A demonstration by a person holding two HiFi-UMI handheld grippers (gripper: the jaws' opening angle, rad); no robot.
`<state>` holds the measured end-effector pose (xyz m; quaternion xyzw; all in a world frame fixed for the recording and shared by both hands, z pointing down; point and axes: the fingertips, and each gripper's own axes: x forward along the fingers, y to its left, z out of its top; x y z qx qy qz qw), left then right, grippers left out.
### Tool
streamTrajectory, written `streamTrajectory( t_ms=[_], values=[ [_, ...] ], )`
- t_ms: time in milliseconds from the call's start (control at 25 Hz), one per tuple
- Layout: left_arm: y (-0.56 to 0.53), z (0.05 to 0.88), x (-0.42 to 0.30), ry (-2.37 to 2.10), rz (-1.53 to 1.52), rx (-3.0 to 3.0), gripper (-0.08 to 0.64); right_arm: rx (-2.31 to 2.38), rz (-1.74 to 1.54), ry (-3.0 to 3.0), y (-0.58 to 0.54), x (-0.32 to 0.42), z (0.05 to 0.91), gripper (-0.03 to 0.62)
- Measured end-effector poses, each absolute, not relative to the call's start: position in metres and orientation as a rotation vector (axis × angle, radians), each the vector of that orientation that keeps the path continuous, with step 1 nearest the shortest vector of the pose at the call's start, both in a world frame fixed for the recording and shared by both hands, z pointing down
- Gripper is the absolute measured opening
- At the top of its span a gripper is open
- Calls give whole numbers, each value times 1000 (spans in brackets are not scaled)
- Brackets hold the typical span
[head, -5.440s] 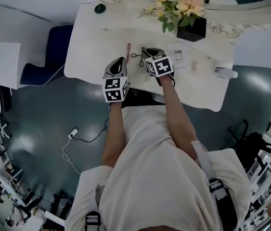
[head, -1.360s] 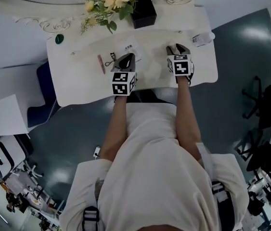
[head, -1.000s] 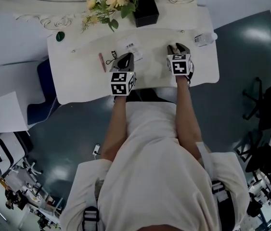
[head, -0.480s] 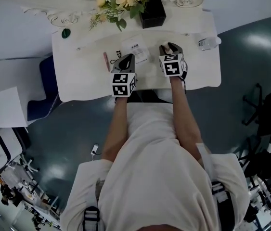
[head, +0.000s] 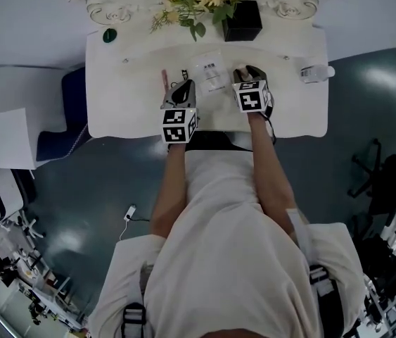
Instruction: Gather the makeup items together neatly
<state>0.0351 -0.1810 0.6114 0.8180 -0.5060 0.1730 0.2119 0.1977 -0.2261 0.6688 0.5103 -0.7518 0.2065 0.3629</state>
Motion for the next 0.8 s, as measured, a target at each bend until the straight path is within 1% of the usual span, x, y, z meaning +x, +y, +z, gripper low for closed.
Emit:
streamTrajectory(
  t_ms=[200,560,800],
  values=[
    [-177,608,24,-1429,457,2268,14,1338,554,-1930,-225,199,668,213],
    [-160,592,-4,-1482,413,2275,14,1374,510,-1925,-214,194,649,219],
    [-125,578,-21,-1514,368,2253,14,1389,481,-1972,-175,176,622,219]
  ],
)
